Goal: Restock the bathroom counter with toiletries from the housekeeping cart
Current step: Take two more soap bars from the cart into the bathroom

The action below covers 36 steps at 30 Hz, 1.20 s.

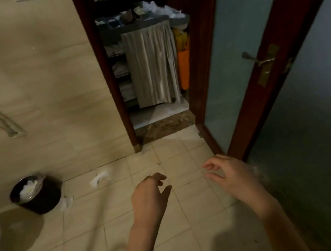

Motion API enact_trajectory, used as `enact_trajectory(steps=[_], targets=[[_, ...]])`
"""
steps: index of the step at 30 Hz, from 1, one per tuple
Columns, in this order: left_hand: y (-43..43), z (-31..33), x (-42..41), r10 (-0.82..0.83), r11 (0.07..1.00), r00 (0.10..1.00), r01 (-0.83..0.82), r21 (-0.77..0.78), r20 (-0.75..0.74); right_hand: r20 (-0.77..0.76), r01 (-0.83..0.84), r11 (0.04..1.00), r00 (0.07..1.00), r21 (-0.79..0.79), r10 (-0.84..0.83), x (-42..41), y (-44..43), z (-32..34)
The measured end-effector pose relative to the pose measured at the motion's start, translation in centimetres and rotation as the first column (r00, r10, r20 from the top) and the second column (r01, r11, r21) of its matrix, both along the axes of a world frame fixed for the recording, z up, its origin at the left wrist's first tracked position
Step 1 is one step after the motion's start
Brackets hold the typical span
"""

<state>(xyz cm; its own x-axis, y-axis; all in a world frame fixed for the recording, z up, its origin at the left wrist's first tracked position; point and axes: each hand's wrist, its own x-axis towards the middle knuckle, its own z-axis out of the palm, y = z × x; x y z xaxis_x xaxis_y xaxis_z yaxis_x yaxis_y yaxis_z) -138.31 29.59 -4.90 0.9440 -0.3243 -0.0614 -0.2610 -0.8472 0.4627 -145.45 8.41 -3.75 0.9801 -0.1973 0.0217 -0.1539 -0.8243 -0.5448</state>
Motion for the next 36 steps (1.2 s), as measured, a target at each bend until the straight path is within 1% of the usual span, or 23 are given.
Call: enact_trajectory(steps=[4, 10, 18, 28, 30, 33, 36], targets=[[-0.4, -0.3, 1.8, -0.031, 0.998, 0.999, 0.029, 0.046, 0.035, -0.029, -0.059, 0.997, 0.998, -0.057, 0.057, 3.0, 0.5, -0.3], [-2.0, -0.8, 6.2, -0.063, 0.997, 0.997, 0.06, 0.055, 0.045, -0.035, -0.112, 0.987, 0.994, -0.113, 0.108, 8.6, -0.6, -0.8], [-6.1, -1.6, 16.5, -0.045, 0.994, 0.997, 0.039, 0.104, 0.059, -0.006, -0.147, 0.984, 0.989, -0.099, 0.147, 20.4, -4.2, -2.1], [-14.0, 0.8, 32.0, -0.093, 0.988, 0.985, 0.074, 0.132, 0.148, 0.066, -0.128, 0.986, 0.989, -0.11, 0.135, 35.9, -12.1, 0.3], [-15.1, 0.8, 34.5, -0.092, 0.99, 0.985, 0.074, 0.122, 0.144, 0.066, -0.131, 0.986, 0.988, -0.102, 0.138, 38.4, -13.3, 0.1], [-15.9, 0.3, 37.2, -0.069, 0.992, 0.991, 0.056, 0.114, 0.114, 0.018, -0.131, 0.988, 0.991, -0.082, 0.133, 41.1, -14.3, -0.7], [-16.2, -0.6, 39.3, -0.07, 0.991, 0.995, 0.061, 0.115, 0.076, 0.0, -0.133, 0.989, 0.991, -0.061, 0.134, 43.7, -15.0, -1.6]])
